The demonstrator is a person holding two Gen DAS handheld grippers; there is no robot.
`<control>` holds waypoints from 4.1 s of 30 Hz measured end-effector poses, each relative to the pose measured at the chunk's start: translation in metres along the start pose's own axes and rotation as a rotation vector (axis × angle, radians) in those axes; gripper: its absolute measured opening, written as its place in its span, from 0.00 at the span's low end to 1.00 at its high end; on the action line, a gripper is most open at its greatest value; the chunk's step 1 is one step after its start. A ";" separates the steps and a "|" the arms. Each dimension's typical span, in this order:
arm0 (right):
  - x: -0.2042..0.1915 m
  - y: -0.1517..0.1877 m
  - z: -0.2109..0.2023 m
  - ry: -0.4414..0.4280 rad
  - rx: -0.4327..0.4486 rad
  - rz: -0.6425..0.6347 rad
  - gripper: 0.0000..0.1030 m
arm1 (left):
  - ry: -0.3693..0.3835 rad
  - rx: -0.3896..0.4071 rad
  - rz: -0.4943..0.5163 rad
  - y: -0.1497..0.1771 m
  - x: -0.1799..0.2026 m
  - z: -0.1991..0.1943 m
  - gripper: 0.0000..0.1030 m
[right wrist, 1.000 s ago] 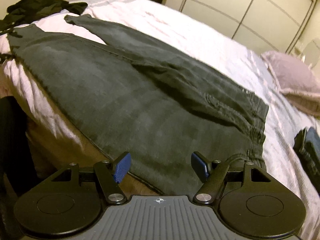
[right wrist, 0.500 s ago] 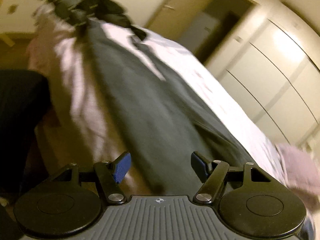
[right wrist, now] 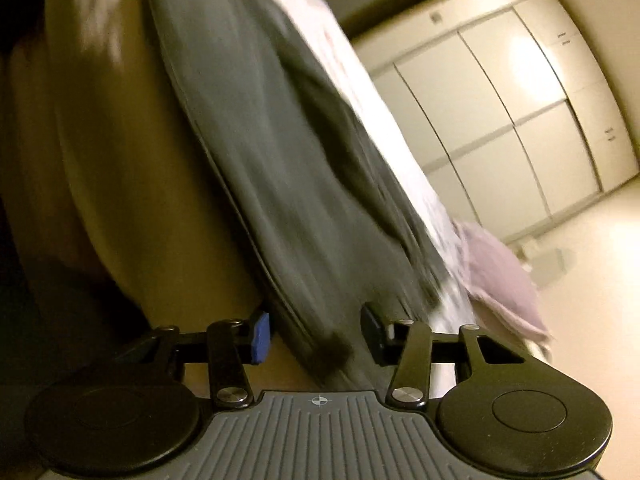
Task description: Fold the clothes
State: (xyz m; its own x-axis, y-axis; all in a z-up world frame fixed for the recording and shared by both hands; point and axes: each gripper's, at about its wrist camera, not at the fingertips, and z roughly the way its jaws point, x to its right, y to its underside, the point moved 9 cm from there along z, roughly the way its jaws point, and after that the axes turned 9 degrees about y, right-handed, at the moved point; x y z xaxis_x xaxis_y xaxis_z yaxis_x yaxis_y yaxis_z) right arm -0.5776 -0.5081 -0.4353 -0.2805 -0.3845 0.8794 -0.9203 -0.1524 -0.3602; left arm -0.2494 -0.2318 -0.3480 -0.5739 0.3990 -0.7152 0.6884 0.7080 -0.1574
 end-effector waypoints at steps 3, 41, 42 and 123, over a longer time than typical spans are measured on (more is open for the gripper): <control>0.011 0.025 0.015 0.049 -0.041 -0.059 0.36 | -0.026 -0.034 0.027 0.003 0.003 0.010 0.20; 0.250 -0.088 0.145 -0.060 0.023 -0.156 0.11 | 0.052 -0.054 -0.092 -0.094 -0.276 0.043 0.09; 0.247 -0.089 0.167 -0.076 0.013 -0.152 0.11 | 0.069 -0.071 -0.089 -0.101 -0.283 0.062 0.09; 0.100 -0.171 0.198 -0.144 0.120 0.126 0.32 | -0.079 0.099 -0.104 0.011 -0.187 0.105 0.41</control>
State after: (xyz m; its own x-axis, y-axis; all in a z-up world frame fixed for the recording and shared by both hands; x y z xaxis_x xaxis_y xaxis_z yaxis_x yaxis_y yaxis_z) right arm -0.3947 -0.7010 -0.3470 -0.3420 -0.5320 0.7746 -0.8389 -0.1985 -0.5067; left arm -0.0883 -0.3600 -0.2871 -0.6104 0.2762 -0.7424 0.6694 0.6810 -0.2970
